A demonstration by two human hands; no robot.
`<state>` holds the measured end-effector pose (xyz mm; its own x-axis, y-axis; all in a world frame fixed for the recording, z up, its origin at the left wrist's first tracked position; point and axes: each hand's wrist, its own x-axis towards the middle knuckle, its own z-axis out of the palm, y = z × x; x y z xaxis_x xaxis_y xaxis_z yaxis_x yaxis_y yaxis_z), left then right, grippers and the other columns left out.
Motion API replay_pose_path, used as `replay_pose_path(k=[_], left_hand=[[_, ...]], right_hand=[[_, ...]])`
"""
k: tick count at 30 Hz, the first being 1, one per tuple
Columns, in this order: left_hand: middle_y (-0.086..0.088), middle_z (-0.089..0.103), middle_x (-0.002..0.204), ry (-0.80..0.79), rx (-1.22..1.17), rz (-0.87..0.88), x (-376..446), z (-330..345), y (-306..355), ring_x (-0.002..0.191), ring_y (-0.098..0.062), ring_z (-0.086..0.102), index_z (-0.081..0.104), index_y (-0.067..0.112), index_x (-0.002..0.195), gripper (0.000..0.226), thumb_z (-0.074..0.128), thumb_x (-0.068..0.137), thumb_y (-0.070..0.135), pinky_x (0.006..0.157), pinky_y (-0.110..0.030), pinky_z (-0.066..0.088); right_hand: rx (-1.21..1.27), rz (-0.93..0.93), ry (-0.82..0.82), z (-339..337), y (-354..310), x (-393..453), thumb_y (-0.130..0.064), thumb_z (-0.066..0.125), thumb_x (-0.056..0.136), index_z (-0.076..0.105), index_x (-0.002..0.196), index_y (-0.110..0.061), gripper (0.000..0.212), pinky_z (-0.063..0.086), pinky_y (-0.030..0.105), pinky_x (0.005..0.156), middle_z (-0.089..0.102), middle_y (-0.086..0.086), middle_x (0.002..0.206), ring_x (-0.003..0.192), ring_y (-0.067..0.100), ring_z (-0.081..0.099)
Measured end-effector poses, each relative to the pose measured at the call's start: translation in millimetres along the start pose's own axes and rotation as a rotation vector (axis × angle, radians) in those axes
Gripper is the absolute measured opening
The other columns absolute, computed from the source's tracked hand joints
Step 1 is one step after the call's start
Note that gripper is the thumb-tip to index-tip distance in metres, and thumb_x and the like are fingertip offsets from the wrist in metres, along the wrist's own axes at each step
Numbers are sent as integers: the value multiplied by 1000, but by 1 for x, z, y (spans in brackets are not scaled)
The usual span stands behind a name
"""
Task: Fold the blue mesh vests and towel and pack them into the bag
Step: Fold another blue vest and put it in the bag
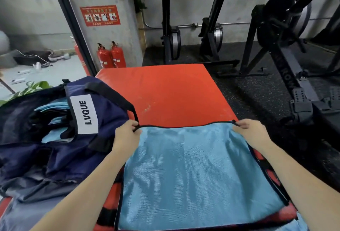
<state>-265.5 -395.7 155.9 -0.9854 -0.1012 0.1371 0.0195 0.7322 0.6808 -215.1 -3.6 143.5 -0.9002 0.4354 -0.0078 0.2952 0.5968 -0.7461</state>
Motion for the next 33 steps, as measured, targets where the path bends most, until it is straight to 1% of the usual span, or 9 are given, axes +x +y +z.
replay_pose_path(k=[4,9,12,17,22,25,27,30,33], left_hand=[[-4,71,107,10,-4,-5,0,4,-7,92,-15,59,66,14,115,24,60,93,8,80,-24,39],[7,65,95,124,-56,26,4,1,1,89,-11,57,65,19,112,21,59,94,11,77,-19,37],[3,62,100,70,-61,26,5,4,2,94,-16,57,60,18,121,27,61,94,14,74,-14,39],[0,58,130,81,268,202,-20,11,7,121,-28,50,58,19,130,37,62,93,22,100,-45,40],[-4,47,147,-207,109,317,-90,37,26,138,-22,40,50,16,139,44,57,97,24,115,-29,26],[-4,20,163,-335,321,327,-128,53,26,151,-20,12,29,26,153,60,43,100,51,123,-35,7],[-7,7,166,-345,501,285,-137,51,16,153,-25,-1,16,33,157,77,18,91,73,122,-44,-4],[-12,7,165,-274,605,229,-129,32,-10,152,-29,1,12,33,158,106,-13,68,85,122,-45,1],[-9,7,166,-269,626,178,-117,11,-27,153,-23,0,10,32,158,95,-5,80,83,123,-44,5]], right_hand=[[0,16,27,-2,9,0,-25,76,86,74,108,-14,24,46,28,88,72,4,100,94,17,65],[143,-20,112,-10,-2,3,-25,74,88,74,106,-16,20,50,31,89,71,-6,93,93,14,67],[100,-28,103,-8,-4,5,-29,72,89,71,114,-15,29,49,32,93,72,-1,101,99,17,66],[-161,-127,53,6,-6,-15,-37,69,91,62,124,-13,42,48,39,97,67,4,117,108,23,62],[-218,-322,-60,40,-24,-86,-44,61,94,60,130,-16,46,42,35,105,61,2,132,121,20,56],[-373,-444,-158,57,-15,-131,-58,48,96,50,140,-20,59,33,30,111,50,-2,144,133,16,45],[-522,-453,-148,53,5,-140,-79,22,89,44,147,-22,84,25,33,118,41,-3,153,142,17,35],[-629,-373,-129,28,39,-131,-88,-17,72,30,155,-21,116,12,34,124,25,1,163,151,19,19],[-657,-352,-162,14,47,-131,-88,-21,69,21,158,-20,120,7,31,124,16,-1,165,153,14,11]])
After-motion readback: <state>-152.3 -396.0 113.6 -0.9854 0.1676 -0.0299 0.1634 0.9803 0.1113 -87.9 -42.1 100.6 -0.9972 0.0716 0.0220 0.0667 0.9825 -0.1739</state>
